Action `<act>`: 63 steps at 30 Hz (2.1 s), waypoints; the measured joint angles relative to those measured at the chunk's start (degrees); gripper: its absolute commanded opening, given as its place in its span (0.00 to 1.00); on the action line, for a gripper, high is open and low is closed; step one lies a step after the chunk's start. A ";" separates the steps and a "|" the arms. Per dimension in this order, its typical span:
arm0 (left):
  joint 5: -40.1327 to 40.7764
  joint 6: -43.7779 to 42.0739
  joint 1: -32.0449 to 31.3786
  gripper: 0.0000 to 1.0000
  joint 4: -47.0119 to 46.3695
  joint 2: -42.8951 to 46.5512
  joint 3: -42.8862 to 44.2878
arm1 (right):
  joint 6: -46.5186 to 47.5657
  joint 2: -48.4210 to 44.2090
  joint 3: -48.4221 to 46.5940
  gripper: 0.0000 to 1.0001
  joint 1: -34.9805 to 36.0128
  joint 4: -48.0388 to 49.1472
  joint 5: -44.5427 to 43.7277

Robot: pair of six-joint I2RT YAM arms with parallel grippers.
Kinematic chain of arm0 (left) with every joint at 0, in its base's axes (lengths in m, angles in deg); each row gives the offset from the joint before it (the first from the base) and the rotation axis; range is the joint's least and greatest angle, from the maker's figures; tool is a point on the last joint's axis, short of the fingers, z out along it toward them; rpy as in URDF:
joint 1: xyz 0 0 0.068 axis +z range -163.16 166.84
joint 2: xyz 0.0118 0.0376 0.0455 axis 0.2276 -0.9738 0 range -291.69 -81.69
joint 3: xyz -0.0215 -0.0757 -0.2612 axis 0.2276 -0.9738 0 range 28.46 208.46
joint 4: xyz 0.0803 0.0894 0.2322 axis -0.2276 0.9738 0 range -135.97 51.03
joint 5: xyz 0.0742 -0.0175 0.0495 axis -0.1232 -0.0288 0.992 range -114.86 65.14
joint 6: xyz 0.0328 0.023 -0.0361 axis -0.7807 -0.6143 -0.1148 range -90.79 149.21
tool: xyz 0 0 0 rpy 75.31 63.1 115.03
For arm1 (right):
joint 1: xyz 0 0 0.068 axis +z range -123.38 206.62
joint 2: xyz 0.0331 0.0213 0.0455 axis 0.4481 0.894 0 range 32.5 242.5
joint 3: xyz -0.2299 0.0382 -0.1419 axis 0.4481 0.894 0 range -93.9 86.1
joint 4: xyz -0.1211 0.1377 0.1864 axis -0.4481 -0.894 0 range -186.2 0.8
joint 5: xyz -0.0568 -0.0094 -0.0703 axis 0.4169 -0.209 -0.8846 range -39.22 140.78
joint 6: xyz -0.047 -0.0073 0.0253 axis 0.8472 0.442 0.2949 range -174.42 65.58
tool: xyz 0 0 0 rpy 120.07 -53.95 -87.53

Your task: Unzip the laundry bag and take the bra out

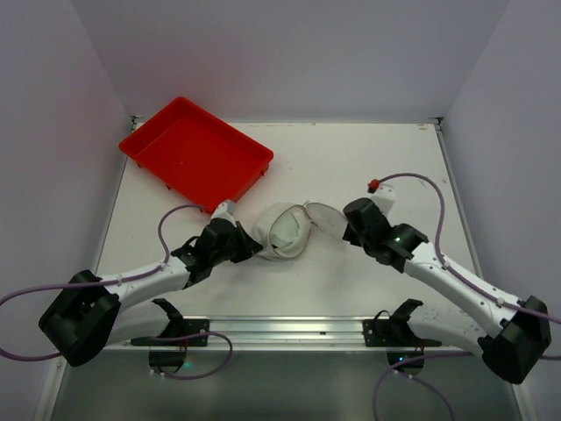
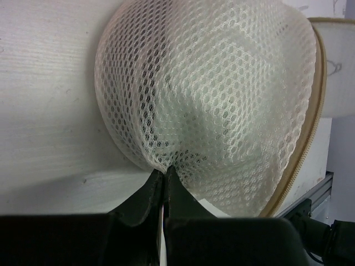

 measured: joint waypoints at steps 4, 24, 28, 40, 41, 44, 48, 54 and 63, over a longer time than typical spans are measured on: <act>-0.17 -0.26 0.00 0.00 -0.02 -0.20 0.00 | 3.37 -6.47 0.92 0.74 -11.28 -1.53 -0.11; -2.58 1.81 -0.07 0.00 -1.53 -1.11 -1.86 | -4.55 4.17 10.62 0.76 -7.32 21.27 29.20; -2.58 1.92 -0.26 0.00 -1.57 -1.14 -1.86 | -6.01 9.97 10.60 0.73 -5.38 26.27 31.69; -2.54 2.84 -0.26 0.00 -1.46 -1.11 -1.88 | -7.34 14.75 10.86 0.02 -4.92 30.82 32.15; -2.51 2.84 -0.28 0.00 -1.36 -1.09 -1.88 | -7.30 14.69 11.06 0.00 -4.90 30.67 31.63; -2.51 2.80 -0.33 0.08 -0.61 -0.48 -1.86 | -6.91 13.64 11.56 0.00 -4.85 29.49 30.53; -1.09 0.94 -0.48 0.41 3.37 1.81 -0.52 | -5.27 10.93 11.43 0.00 -4.48 27.28 28.76; 3.85 -5.38 -1.46 0.75 14.82 5.81 9.97 | -2.49 10.38 8.20 0.00 -3.39 22.47 26.69; 9.49 -14.75 -13.66 0.64 21.66 0.83 31.21 | 0.37 10.40 4.13 0.00 -2.51 19.89 26.01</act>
